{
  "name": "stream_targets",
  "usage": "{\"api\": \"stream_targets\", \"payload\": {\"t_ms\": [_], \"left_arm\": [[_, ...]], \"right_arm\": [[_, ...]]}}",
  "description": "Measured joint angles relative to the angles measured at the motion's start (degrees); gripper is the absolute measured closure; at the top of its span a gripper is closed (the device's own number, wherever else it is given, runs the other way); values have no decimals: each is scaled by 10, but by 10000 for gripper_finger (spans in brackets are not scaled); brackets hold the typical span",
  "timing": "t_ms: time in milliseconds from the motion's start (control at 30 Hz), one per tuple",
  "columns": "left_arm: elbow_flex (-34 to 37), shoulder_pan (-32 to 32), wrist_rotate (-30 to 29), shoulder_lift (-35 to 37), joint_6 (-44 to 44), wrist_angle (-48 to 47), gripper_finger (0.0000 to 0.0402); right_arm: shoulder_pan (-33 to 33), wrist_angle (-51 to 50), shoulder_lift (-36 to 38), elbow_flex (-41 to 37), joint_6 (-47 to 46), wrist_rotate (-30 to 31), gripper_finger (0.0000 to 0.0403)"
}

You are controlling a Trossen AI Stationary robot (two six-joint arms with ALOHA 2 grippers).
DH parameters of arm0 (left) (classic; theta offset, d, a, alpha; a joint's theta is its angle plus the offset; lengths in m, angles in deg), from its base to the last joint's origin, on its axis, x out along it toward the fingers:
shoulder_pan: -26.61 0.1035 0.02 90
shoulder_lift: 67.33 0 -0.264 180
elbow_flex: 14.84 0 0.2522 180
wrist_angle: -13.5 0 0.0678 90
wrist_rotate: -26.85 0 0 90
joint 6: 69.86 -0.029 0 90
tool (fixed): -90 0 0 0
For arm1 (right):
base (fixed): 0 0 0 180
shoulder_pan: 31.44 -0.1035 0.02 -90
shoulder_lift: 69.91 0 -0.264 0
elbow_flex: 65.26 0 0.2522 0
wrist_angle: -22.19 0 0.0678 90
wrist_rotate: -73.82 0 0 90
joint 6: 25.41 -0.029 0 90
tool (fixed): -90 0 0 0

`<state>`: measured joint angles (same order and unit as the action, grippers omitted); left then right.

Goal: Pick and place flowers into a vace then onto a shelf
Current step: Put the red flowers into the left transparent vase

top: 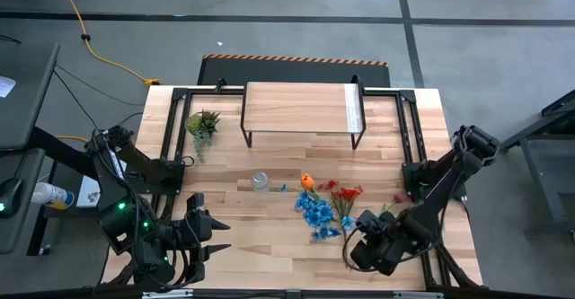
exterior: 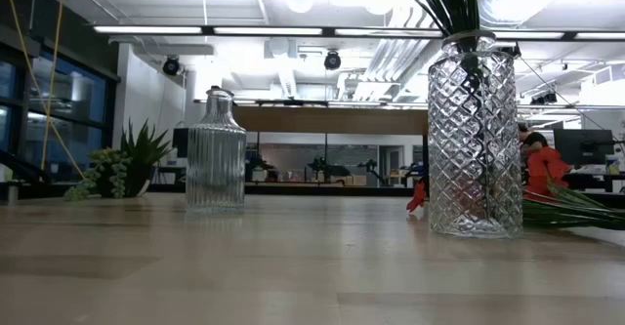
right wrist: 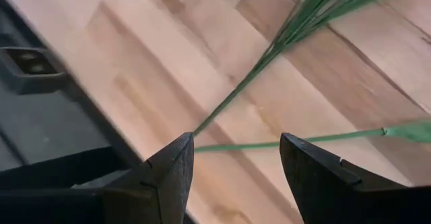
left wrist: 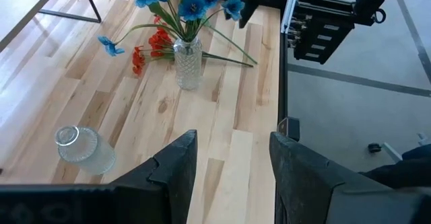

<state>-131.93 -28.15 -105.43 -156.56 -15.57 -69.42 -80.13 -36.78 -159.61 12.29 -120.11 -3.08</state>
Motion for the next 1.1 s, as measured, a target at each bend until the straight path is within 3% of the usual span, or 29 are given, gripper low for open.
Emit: {"api": "stream_targets", "payload": {"t_ms": [133,300,600,967,1100], "left_arm": [[0,0,1,0,0,0,181],[0,0,2,0,0,-2,181],[0,0,2,0,0,-20,181],[0,0,-7,0,0,-19,181],[0,0,-7,0,0,-15,181]], "right_arm": [[3,-9,-29,0,-10,-12,192],[-17,-85,-42,0,-29,-77,192],[-46,-107,-39,0,-75,-100,192],[-41,-137,-39,0,11,40,192],[-28,-128,-44,0,22,59,192]]}}
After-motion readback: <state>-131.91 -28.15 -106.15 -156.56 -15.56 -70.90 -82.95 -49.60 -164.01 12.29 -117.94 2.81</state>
